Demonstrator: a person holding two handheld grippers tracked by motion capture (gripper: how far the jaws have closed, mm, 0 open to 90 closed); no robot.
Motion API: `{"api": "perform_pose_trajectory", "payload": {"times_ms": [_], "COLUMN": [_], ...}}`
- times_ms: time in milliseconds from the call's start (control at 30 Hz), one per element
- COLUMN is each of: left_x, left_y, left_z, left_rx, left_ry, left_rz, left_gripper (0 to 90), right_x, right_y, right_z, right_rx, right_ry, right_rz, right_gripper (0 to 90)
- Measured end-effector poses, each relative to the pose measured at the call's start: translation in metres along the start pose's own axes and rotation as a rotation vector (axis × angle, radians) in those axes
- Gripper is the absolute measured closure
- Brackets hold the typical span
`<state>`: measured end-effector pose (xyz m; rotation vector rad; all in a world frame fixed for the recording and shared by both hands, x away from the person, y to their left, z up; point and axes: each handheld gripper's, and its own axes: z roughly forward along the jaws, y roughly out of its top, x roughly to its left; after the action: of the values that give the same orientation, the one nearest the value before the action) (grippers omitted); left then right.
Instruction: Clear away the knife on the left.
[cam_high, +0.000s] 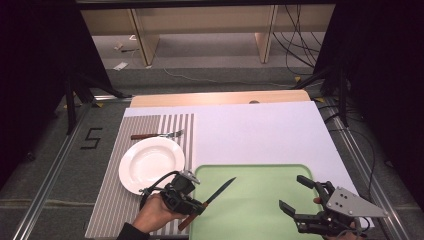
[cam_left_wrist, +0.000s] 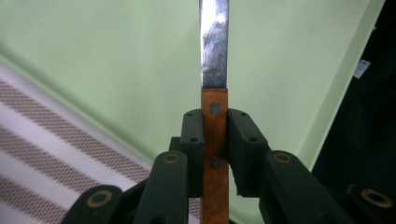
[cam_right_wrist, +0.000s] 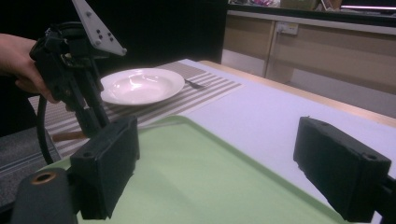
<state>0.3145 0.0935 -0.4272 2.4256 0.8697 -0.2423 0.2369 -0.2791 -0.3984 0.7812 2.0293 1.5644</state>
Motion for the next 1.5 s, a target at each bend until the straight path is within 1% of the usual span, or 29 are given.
{"api": "perform_pose_trajectory", "payload": {"times_ms": [167, 267, 333, 400, 533, 567, 667, 700, 800, 867, 900, 933, 1033, 1267, 1467, 1500], "left_x": [-0.006, -0.009, -0.011, -0.011, -0.012, -0.012, -0.013, -0.014, -0.015, -0.016, -0.015, -0.016, -0.017, -0.016, -0.015, -0.015], "left_y": [0.009, 0.013, 0.015, 0.017, 0.019, 0.021, 0.022, 0.022, 0.024, 0.025, 0.025, 0.025, 0.027, 0.028, 0.027, 0.026], "left_z": [0.011, 0.016, 0.018, 0.019, 0.024, 0.027, 0.031, 0.032, 0.037, 0.041, 0.044, 0.046, 0.053, 0.06, 0.064, 0.063], "left_rx": [0.03, 0.046, 0.047, 0.044, 0.052, 0.061, 0.072, 0.084, 0.094, 0.108, 0.121, 0.122, 0.15, 0.166, 0.169, 0.175], "left_ry": [-0.023, -0.029, -0.03, -0.041, -0.045, -0.047, -0.048, -0.048, -0.056, -0.051, -0.058, -0.057, -0.05, -0.051, -0.049, -0.046], "left_rz": [0.021, 0.033, 0.036, 0.038, 0.04, 0.047, 0.049, 0.058, 0.056, 0.061, 0.061, 0.058, 0.073, 0.075, 0.066, 0.056], "left_gripper": [77.0, 77.0, 77.0, 77.0, 77.0, 77.0, 77.0, 77.0, 77.0, 77.0, 77.0, 77.0, 76.9, 77.0, 76.6, 76.6], "right_x": [0.0, 0.0, 0.0, 0.0, 0.0, 0.0, 0.0, 0.0, 0.0, 0.0, 0.0, 0.0, 0.0, 0.0, 0.0, 0.0], "right_y": [0.0, 0.0, 0.0, 0.0, 0.0, 0.0, 0.0, 0.0, 0.0, 0.0, 0.0, 0.0, 0.0, 0.0, 0.0, 0.0], "right_z": [0.0, 0.0, 0.0, 0.0, 0.0, 0.0, 0.0, 0.0, 0.0, 0.0, 0.0, 0.0, 0.0, 0.0, -0.001, -0.001], "right_rx": [0.0, 0.001, -0.001, 0.0, -0.001, -0.001, 0.0, -0.001, 0.0, -0.001, -0.001, -0.001, -0.001, -0.001, -0.006, -0.006], "right_ry": [0.002, 0.001, 0.001, 0.001, 0.003, 0.003, 0.002, 0.002, 0.003, 0.004, 0.004, 0.003, 0.004, 0.004, 0.004, 0.004], "right_rz": [0.001, 0.002, 0.002, 0.001, 0.001, 0.001, 0.002, 0.001, 0.002, 0.002, 0.002, 0.002, 0.001, 0.001, 0.001, 0.0], "right_gripper": [15.4, 15.4, 15.4, 15.4, 15.4, 15.4, 15.4, 15.4, 15.4, 15.4, 15.4, 15.4, 15.4, 15.4, 15.4, 15.4]}}
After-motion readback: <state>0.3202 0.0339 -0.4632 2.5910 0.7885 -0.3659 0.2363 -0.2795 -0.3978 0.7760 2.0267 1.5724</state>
